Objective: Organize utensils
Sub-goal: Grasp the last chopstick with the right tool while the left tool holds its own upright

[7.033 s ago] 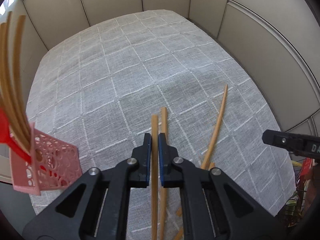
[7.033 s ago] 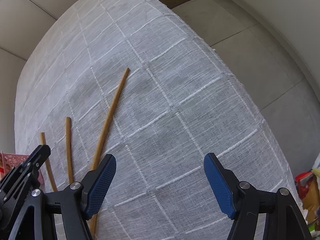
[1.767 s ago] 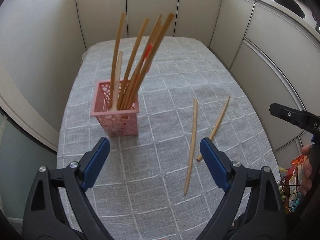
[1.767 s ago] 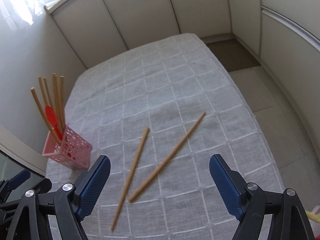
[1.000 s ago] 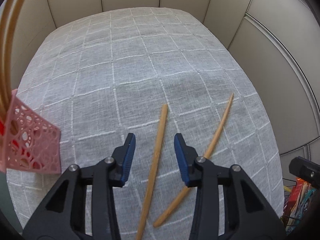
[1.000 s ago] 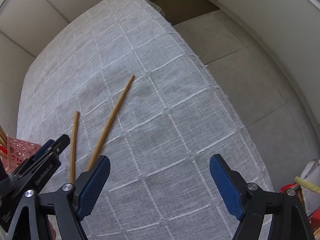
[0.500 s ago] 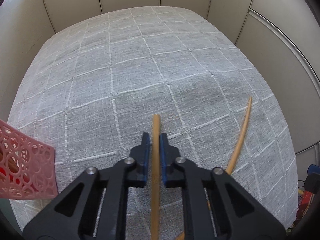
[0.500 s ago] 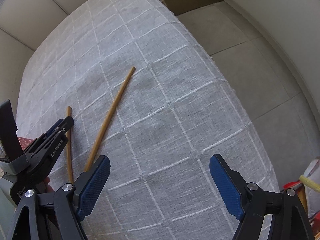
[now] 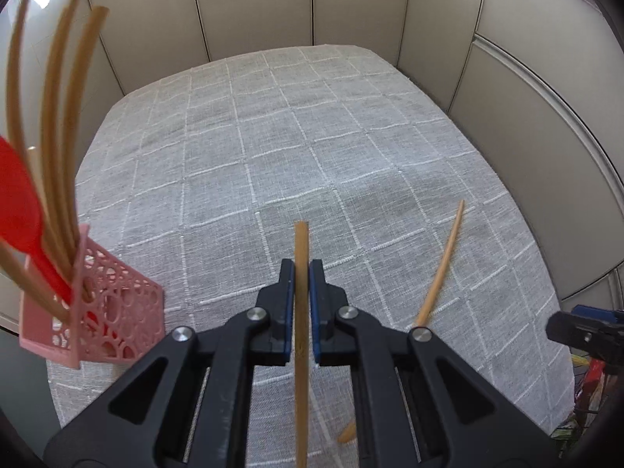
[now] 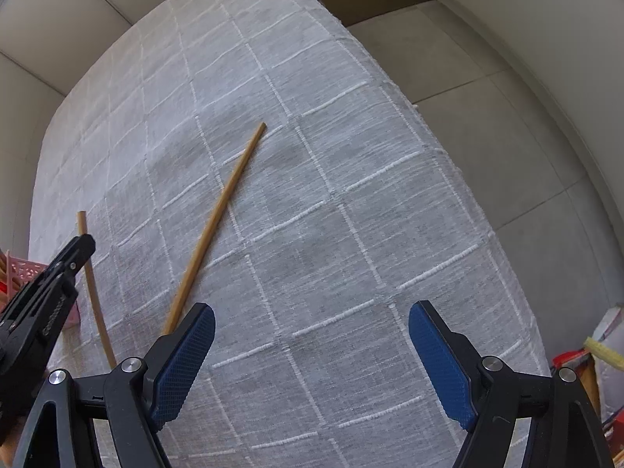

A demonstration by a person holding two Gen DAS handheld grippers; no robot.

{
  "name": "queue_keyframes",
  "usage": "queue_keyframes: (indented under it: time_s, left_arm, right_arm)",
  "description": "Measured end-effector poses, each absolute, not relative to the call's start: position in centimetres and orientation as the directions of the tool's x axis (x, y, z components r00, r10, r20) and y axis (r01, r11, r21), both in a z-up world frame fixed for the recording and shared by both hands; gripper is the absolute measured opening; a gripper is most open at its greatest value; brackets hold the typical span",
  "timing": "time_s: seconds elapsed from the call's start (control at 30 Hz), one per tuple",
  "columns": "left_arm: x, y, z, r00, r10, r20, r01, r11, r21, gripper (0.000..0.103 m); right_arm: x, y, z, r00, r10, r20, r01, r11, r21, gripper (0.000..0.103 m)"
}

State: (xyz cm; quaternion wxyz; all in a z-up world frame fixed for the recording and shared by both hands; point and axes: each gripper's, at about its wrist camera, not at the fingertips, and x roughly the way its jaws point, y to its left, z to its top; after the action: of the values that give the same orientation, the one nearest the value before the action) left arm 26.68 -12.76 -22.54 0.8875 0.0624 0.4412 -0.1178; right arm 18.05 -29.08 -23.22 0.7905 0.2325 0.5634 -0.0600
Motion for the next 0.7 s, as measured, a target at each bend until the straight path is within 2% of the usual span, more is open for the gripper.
queue_keyframes:
  time_s: [0.2, 0.37, 0.57, 0.7]
  left_arm:
    - [23.4, -10.1, -19.3, 0.628, -0.211, -0.749, 0.297, 0.955, -0.021, 0.008]
    - [21.1, -7.8, -17.4, 0.635, -0.252, -0.73, 0.303, 0.951, -0.064, 0.008]
    - [19.5, -6.0, -15.9, 0.647, -0.294, -0.703, 0.323, 0.942, -0.096, 0.008]
    - [19.4, -4.3, -15.5, 0.646, -0.304, -0.7, 0.305, 0.944, -0.129, 0.008]
  right_arm:
    - [19.2, -28.4, -23.8, 0.35, 0.149, -0.925, 0.345, 0.897, 0.275, 0.086]
    - [21.2, -28.0, -24.7, 0.347, 0.195, -0.917, 0.305, 0.902, 0.307, 0.084]
    - [24.8, -28.1, -25.8, 0.379, 0.318, -0.869, 0.36, 0.814, 0.455, 0.065]
    - [27.0, -27.3, -26.6, 0.372, 0.269, -0.888, 0.375, 0.832, 0.409, 0.051]
